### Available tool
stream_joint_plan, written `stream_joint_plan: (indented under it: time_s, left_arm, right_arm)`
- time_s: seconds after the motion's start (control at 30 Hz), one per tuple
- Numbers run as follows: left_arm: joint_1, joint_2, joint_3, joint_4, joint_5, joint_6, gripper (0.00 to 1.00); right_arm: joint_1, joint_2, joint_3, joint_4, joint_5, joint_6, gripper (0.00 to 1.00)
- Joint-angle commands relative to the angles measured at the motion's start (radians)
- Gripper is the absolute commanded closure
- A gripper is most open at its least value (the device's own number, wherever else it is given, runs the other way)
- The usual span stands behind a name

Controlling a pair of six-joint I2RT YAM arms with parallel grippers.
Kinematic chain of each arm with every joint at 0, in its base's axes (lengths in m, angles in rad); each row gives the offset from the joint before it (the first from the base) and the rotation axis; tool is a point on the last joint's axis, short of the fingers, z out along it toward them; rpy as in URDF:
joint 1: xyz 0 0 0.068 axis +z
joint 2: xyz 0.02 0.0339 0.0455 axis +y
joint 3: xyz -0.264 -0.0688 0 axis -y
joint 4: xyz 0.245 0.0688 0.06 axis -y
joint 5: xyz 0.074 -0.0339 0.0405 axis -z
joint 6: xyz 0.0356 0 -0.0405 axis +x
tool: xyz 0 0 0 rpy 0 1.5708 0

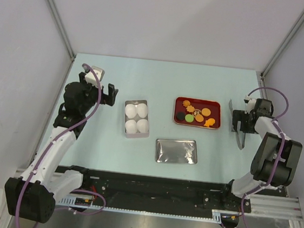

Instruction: Pack the cookies

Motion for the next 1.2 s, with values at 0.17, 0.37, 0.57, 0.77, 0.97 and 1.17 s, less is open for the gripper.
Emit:
stream_joint_plan:
  time_s: [0.17, 0.37, 0.57, 0.77, 0.97, 1.17]
  left_arm:
    - [-0.005, 0.005, 0.042, 0.021, 0.026, 0.003, 0.00]
    - [-0.005, 0.002, 0.044, 0.018, 0.034, 0.003, 0.00]
    - [-0.005, 0.000, 0.045, 0.018, 0.034, 0.003, 0.00]
    - [-0.005, 0.005, 0.045, 0.018, 0.037, 0.003, 0.00]
    - [-0.005, 0.003, 0.042, 0.018, 0.037, 0.003, 0.00]
    - [-0.004, -0.001, 0.039, 0.018, 0.034, 0.007, 0.00]
  right_arm:
    - [-0.007, 0.059, 0.040, 0.072, -0.019, -0.042, 0.04]
    - [-0.007, 0.114, 0.040, 0.102, -0.003, -0.059, 0.13]
    - [-0.010, 0.157, 0.051, 0.107, -0.011, -0.066, 0.17]
    - [-0.010, 0.174, 0.055, 0.098, -0.031, -0.072, 0.23]
    - [-0.012, 0.182, 0.072, 0.078, -0.042, -0.077, 0.37]
    - [-0.015, 0.134, 0.085, 0.046, -0.052, -0.080, 0.49]
